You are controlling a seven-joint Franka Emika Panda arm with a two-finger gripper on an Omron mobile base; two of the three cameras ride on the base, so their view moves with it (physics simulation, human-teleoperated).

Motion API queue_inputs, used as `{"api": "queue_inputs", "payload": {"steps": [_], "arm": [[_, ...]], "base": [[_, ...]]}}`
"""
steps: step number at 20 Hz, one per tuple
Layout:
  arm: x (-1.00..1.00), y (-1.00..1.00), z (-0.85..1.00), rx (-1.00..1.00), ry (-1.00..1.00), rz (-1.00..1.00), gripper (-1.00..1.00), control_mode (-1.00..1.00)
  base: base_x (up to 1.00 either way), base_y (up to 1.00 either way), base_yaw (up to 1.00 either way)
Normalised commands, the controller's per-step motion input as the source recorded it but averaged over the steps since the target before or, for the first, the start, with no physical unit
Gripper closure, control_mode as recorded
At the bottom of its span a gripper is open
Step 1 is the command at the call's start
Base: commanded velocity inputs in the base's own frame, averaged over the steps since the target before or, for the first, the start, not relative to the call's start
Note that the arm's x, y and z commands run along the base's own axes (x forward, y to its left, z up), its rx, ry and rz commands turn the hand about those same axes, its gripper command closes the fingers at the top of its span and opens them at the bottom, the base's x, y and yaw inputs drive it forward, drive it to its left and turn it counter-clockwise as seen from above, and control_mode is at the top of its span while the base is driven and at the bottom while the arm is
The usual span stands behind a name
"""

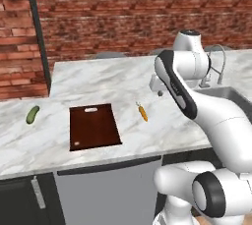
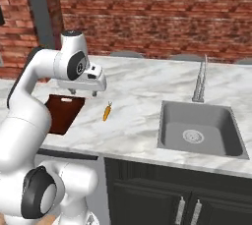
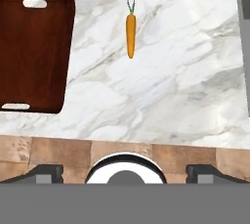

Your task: Place the two vegetables and bowl onto the tray for setting up a vegetable dip station.

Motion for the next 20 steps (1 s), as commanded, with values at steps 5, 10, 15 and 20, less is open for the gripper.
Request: {"api": "queue_inputs", "payload": {"steps": [5,10,15,20], "arm": [[0.00,0.00,0.00,0.00,0.00,0.00,-1.00,1.00],[0.00,0.00,0.00,0.00,0.00,0.00,-1.00,1.00],[0.00,0.00,0.00,0.00,0.00,0.00,-1.00,1.00],[0.00,0.00,0.00,0.00,0.00,0.00,-1.00,1.00]], "base": [[-0.11,-1.00,-0.05],[0.04,-1.00,-0.03],[0.11,-1.00,-0.02],[0.25,-0.92,-0.03]]}}
